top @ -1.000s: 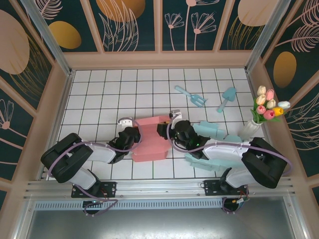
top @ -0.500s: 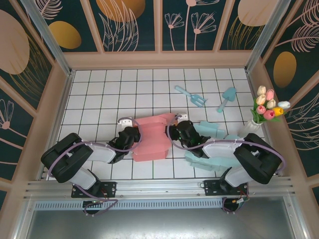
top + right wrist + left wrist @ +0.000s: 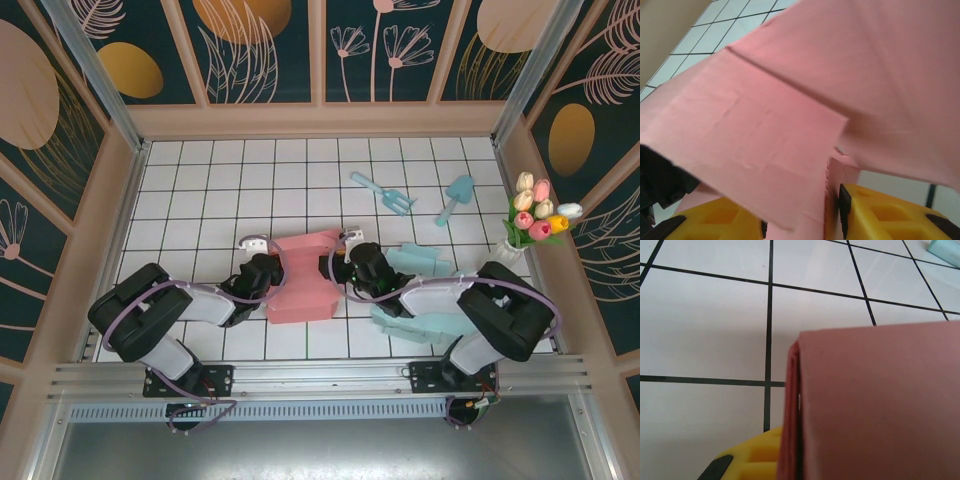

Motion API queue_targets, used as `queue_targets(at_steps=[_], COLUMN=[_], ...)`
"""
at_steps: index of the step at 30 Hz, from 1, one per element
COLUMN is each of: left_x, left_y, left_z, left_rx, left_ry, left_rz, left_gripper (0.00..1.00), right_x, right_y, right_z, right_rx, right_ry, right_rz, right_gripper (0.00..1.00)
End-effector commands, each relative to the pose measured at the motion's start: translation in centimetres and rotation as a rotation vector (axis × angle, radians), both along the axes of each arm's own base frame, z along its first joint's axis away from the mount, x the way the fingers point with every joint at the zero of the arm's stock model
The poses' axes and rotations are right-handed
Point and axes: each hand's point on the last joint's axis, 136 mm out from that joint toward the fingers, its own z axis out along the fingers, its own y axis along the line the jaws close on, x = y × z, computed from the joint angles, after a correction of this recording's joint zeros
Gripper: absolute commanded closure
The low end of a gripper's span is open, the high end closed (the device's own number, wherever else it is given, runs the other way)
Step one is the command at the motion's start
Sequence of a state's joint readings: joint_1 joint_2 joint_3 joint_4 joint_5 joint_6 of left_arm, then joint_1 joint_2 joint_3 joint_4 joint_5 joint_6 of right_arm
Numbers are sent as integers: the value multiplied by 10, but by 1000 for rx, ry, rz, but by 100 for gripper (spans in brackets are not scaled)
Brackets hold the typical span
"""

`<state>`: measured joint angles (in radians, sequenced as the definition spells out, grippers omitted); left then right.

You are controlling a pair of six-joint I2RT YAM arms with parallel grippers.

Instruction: Fold the paper box

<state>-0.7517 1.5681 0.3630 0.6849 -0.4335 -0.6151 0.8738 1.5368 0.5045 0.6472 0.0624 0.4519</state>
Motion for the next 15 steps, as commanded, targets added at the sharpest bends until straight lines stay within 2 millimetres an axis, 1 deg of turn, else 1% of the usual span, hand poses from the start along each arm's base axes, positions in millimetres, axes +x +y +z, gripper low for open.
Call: queue_targets(at_steps=[1, 6, 8, 11, 15], left_x=[8, 8, 8, 8, 8], left_y=[-11, -11, -10, -6, -1], left_z=[14, 17, 18, 18, 20], left_rx=[-58, -66, -61, -41, -15], left_ry=[-35, -41, -45, -51, -67], left_rz=[-8, -12, -9, 1, 11], left_gripper=[100, 100, 100, 100, 100], right_x=[-1, -4, -6, -13, -23], right_y=[18, 29, 31, 25, 10], right_z=[4, -4, -2, 10, 16], right_rx=[50, 52, 50, 23, -100], right_ry=[7, 40, 32, -19, -54], right_rz=[41, 87, 93, 87, 63], right_gripper=[57, 57, 57, 57, 56])
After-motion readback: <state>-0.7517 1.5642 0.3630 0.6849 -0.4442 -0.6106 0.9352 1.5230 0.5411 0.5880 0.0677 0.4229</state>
